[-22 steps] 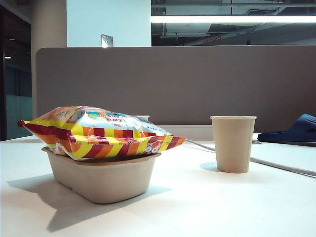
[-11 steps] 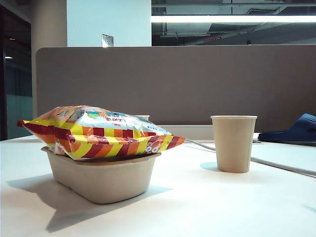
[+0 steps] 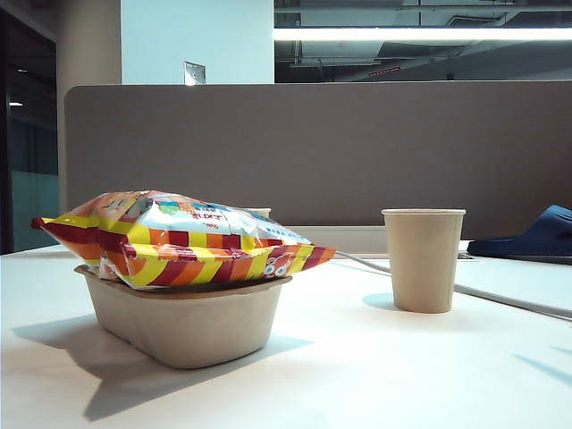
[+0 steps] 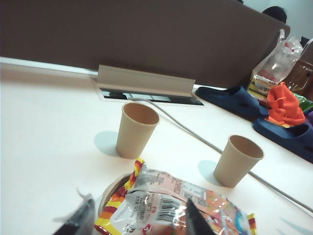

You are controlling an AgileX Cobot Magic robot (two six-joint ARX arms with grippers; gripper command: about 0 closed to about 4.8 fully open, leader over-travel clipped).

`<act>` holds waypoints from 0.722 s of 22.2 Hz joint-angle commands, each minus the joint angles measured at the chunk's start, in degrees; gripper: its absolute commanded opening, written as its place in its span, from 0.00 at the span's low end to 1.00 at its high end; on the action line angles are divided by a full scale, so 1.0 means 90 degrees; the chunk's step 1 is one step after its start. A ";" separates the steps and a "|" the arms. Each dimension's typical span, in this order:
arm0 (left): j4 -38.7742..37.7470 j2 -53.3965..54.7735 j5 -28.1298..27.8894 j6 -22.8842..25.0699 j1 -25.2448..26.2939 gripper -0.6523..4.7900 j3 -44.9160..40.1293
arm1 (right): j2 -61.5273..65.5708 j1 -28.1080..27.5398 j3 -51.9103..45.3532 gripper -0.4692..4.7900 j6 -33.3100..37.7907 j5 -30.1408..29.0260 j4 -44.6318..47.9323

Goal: Pick up a bag of chips and put them in the box.

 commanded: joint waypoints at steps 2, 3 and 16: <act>0.1052 0.0002 -0.0041 -0.0017 0.0000 0.56 -0.0488 | -0.0002 0.0000 -0.0636 0.41 0.0044 0.0294 0.0962; 0.1100 0.0002 -0.0131 -0.0017 0.0000 0.56 -0.0539 | -0.0005 0.0000 -0.0724 0.41 0.0044 0.0299 0.1030; 0.1234 0.0002 -0.0661 0.0019 -0.0002 0.32 -0.1333 | -0.0007 -0.0002 -0.1489 0.41 0.0032 0.0607 0.1134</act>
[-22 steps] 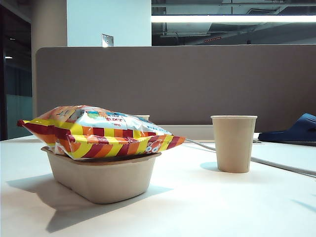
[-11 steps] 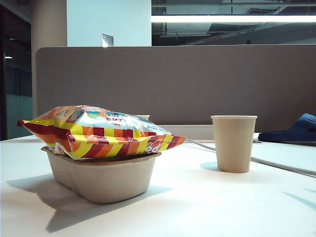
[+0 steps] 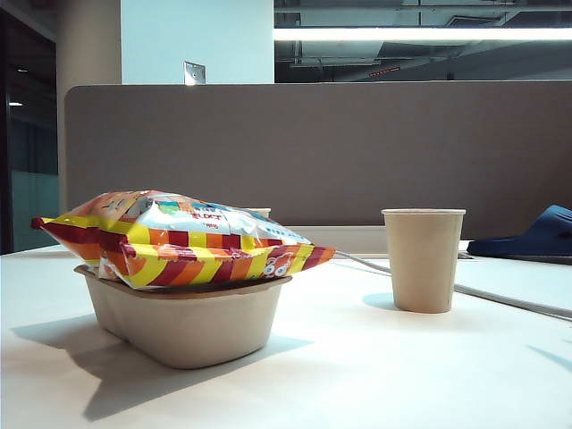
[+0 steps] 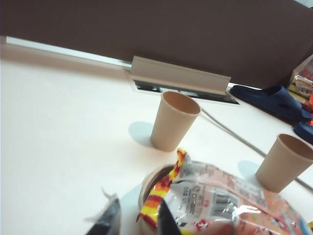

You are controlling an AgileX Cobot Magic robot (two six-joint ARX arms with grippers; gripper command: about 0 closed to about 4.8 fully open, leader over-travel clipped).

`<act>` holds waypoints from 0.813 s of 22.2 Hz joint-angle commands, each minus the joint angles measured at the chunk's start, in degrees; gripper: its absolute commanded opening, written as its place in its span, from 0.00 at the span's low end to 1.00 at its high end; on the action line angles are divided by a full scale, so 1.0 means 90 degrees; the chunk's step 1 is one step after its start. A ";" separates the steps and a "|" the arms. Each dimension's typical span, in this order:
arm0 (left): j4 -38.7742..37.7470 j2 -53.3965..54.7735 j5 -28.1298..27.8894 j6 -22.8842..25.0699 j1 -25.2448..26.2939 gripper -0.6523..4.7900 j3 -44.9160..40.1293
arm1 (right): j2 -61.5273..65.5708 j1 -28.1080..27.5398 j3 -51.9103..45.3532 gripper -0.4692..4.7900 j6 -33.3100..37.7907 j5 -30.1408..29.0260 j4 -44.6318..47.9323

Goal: Pick up a bag of chips and put them in the box.

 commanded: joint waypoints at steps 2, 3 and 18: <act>0.0243 0.0000 0.0034 0.0083 -0.0002 0.32 -0.0304 | -0.0005 -0.0002 0.0015 0.41 -0.0034 0.0024 0.0068; 0.0257 0.0000 0.0019 0.0083 -0.0002 0.32 -0.0338 | -0.0005 -0.0002 0.0002 0.41 -0.0078 0.0022 0.0066; 0.0352 0.0000 -0.0435 0.0852 -0.0002 0.32 -0.0590 | -0.0005 -0.0002 -0.0202 0.41 -0.0629 0.0311 -0.0675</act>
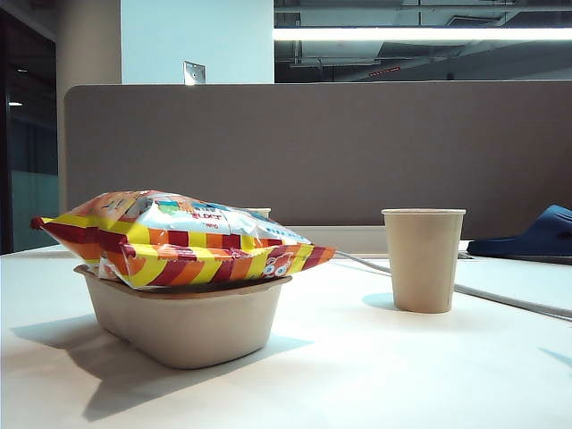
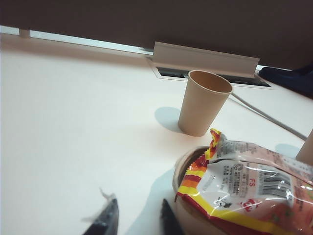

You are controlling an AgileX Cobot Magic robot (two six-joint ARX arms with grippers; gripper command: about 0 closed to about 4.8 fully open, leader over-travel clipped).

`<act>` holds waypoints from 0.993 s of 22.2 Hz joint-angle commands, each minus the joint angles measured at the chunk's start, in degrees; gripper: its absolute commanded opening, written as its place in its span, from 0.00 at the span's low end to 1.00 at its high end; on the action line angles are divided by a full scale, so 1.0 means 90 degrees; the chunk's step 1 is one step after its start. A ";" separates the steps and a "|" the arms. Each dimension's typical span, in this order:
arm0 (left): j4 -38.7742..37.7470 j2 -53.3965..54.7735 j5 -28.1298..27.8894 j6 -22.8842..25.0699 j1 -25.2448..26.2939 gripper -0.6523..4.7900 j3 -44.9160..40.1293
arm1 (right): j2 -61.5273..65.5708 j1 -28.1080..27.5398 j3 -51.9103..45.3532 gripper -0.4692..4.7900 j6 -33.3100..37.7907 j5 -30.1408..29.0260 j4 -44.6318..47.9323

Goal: Pick up a bag of chips and put them in the box.

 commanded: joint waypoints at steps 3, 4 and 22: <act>-0.0175 0.0002 -0.0330 0.0211 -0.0002 0.32 0.0012 | -0.0005 0.0000 -0.0010 0.41 -0.0053 0.0206 -0.0260; -0.0219 0.0002 -0.0384 0.0221 -0.0002 0.32 0.0012 | -0.0005 0.0000 -0.0010 0.41 -0.0053 0.0206 -0.0260; -0.0529 0.0002 -0.1268 0.0372 0.0000 0.32 0.0012 | -0.0005 0.0000 -0.0010 0.41 -0.0017 0.0015 -0.0236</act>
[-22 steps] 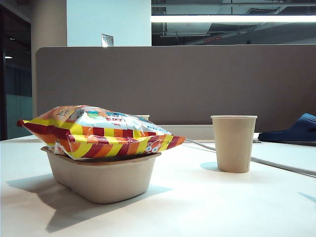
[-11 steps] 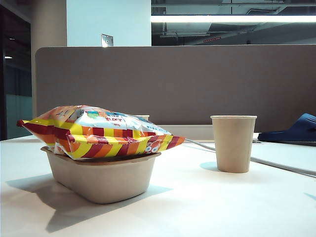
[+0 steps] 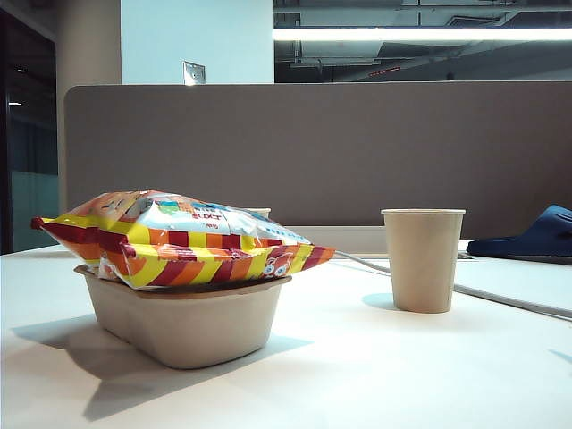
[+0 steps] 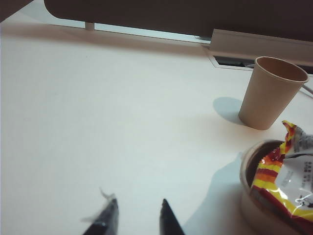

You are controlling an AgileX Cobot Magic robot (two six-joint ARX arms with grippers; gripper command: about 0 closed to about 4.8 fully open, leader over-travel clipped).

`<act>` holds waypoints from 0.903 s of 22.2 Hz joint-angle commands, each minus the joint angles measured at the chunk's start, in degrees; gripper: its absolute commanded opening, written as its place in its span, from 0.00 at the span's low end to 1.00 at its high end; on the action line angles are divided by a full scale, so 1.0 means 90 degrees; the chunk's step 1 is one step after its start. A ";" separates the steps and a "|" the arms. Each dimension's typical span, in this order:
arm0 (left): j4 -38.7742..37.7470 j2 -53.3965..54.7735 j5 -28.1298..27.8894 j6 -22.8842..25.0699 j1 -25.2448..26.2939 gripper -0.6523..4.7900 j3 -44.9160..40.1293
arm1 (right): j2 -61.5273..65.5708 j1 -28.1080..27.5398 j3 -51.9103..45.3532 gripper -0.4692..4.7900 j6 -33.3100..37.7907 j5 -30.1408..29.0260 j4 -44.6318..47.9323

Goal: Pick up a bag of chips and put them in the box.

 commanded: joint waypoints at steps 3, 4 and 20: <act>-0.0070 0.0002 -0.0015 -0.0022 0.0000 0.32 -0.0002 | -0.0002 -0.0002 -0.0010 0.41 0.0007 -0.0017 0.0058; -0.0070 0.0002 -0.0027 -0.0022 0.0000 0.32 -0.0002 | -0.0002 0.0000 -0.0010 0.41 0.0007 -0.0019 0.0056; -0.0070 0.0002 -0.0024 -0.0019 0.0000 0.32 -0.0002 | -0.0002 -0.0175 -0.0010 0.41 0.0007 -0.0019 0.0056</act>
